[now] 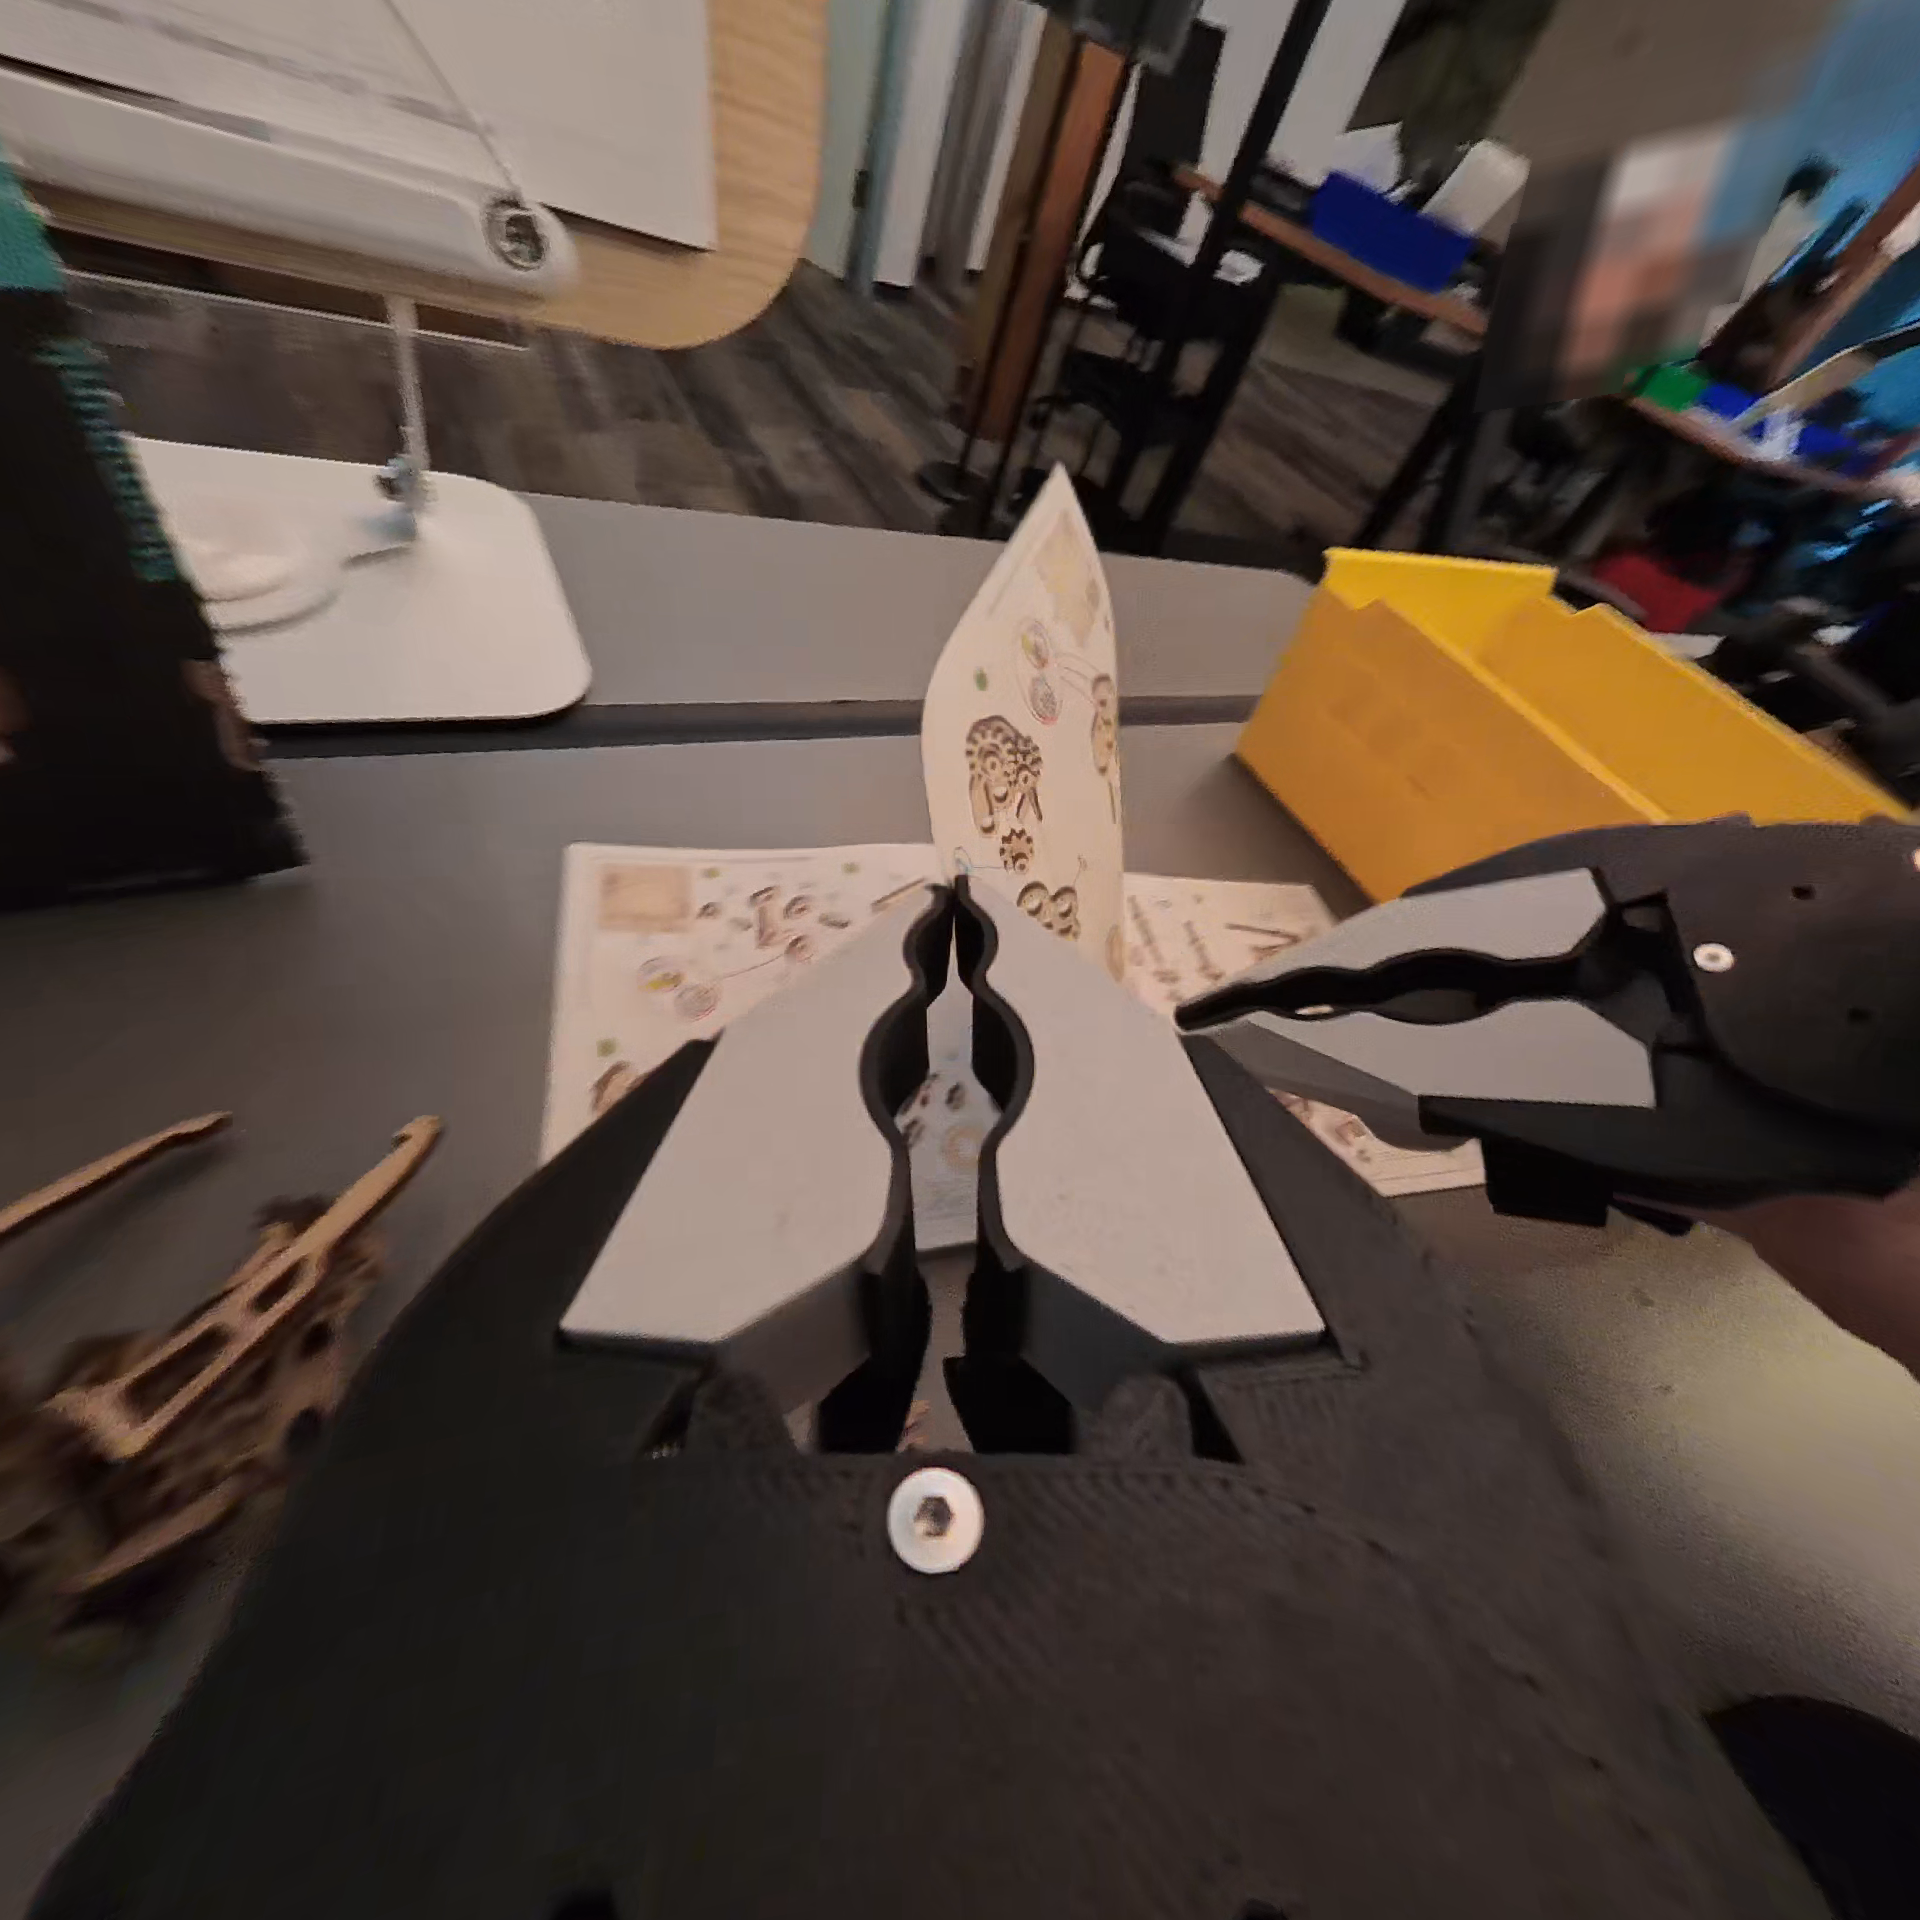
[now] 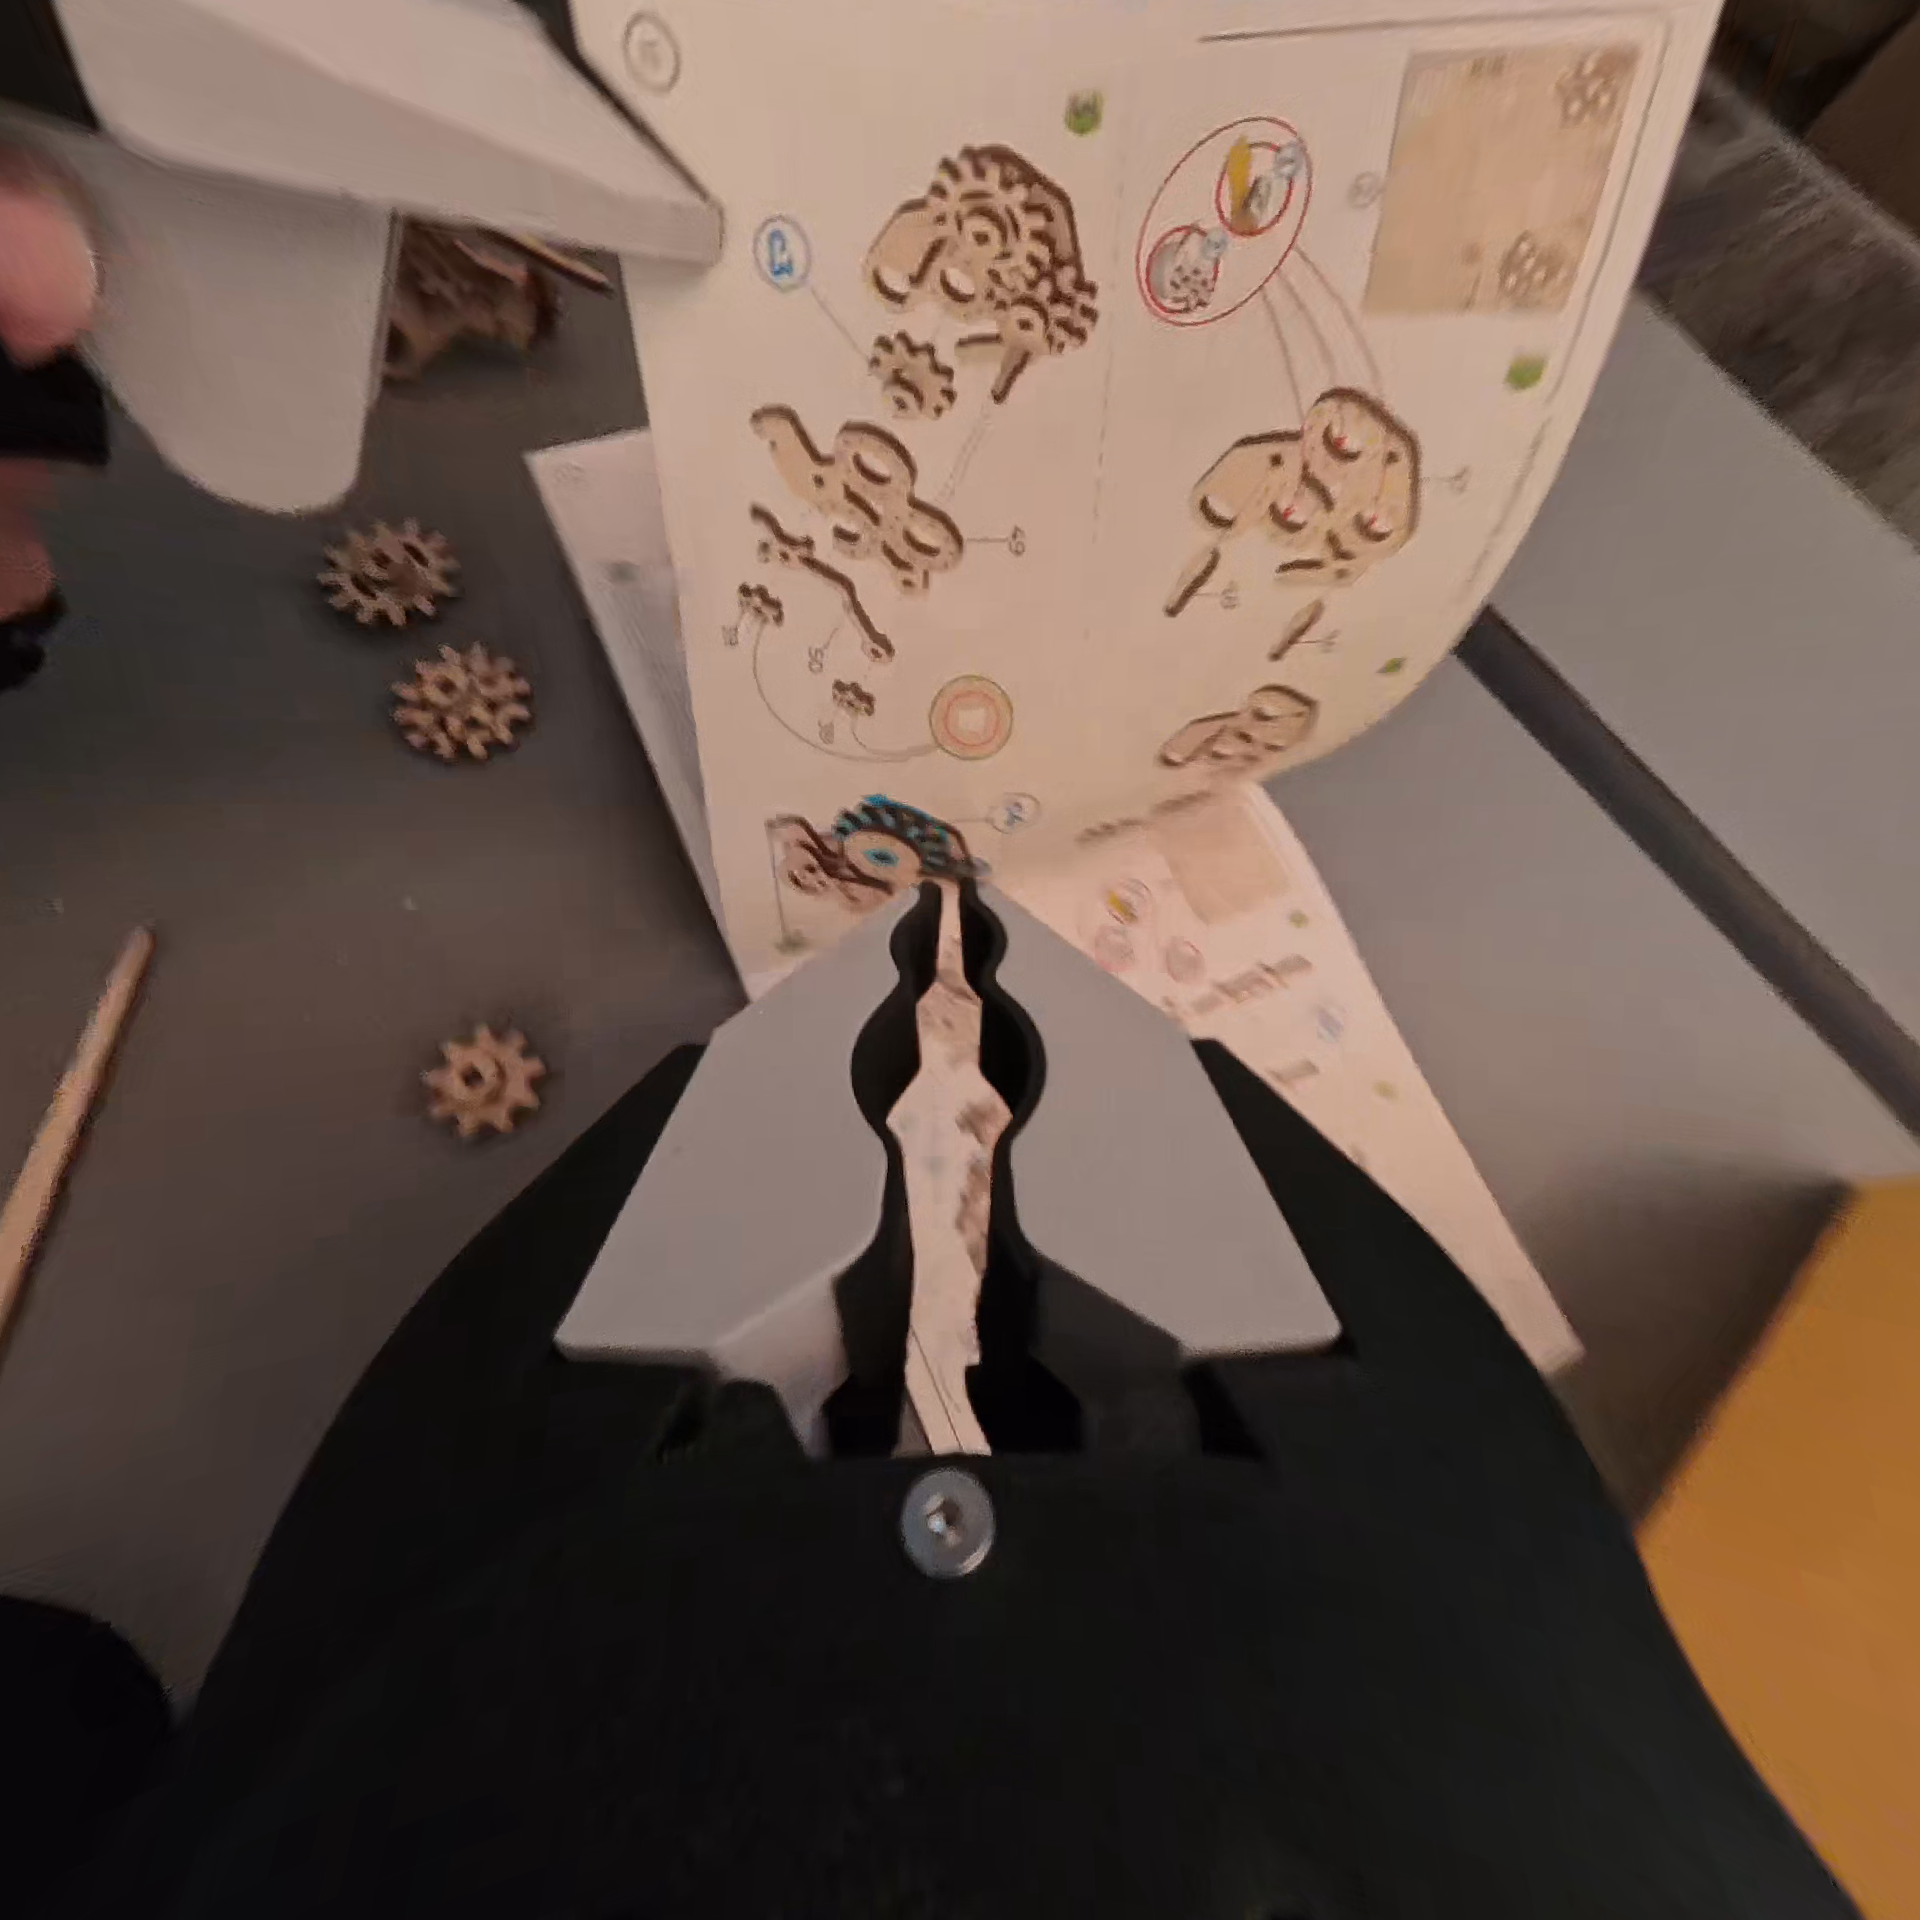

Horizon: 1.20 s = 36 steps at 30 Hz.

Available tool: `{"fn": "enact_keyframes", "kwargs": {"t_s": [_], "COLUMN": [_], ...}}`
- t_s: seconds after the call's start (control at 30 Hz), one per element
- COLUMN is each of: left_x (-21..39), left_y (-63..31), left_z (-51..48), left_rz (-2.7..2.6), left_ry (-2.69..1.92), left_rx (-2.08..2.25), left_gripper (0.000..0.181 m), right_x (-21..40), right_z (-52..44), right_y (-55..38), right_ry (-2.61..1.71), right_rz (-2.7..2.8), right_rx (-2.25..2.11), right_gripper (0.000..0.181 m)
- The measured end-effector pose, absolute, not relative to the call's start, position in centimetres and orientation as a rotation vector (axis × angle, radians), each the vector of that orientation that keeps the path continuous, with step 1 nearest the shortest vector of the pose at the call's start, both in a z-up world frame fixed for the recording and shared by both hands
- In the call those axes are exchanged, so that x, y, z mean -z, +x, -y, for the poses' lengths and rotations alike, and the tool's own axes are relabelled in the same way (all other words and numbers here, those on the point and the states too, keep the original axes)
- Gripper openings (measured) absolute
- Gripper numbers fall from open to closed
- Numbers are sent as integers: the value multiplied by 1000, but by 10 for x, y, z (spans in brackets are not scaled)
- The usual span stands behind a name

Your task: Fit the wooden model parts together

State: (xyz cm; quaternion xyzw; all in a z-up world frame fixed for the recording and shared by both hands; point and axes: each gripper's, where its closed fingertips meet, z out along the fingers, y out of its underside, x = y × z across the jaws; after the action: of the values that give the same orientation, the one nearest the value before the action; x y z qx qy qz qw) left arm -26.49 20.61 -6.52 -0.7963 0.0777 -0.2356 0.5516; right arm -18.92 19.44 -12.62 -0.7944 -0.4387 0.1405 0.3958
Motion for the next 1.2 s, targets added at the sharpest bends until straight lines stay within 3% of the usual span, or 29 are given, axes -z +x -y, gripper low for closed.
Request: {"fn": "enact_keyframes", "kwargs": {"t_s": [0.03,0.23,0.4,0.47,0.87,1.2], "left_x": [68,90,68,62,132,163], "left_y": [-269,-288,-317,-319,-220,-192], "left_z": [-204,-192,-185,-180,-179,-189], "left_rz": [-198,-293,-307,-373,-893,-1011], "left_ry": [-1896,-2014,-1939,-1924,-2174,-2239], "left_rx": [519,360,266,242,394,321], "left_gripper": [0,1,15,9,0,0], "right_x": [130,143,162,163,130,163], "right_z": [-195,-202,-203,-201,-251,-280], "right_y": [-199,-224,-221,-221,-188,-186], "right_ry": [-2031,-2023,-2037,-2031,-2035,-2072], "right_rz": [1117,1208,1315,1317,1093,1202], "right_rx": [-417,-394,-267,-294,-502,-360], "right_gripper": [3,4,3,0,3,0]}}
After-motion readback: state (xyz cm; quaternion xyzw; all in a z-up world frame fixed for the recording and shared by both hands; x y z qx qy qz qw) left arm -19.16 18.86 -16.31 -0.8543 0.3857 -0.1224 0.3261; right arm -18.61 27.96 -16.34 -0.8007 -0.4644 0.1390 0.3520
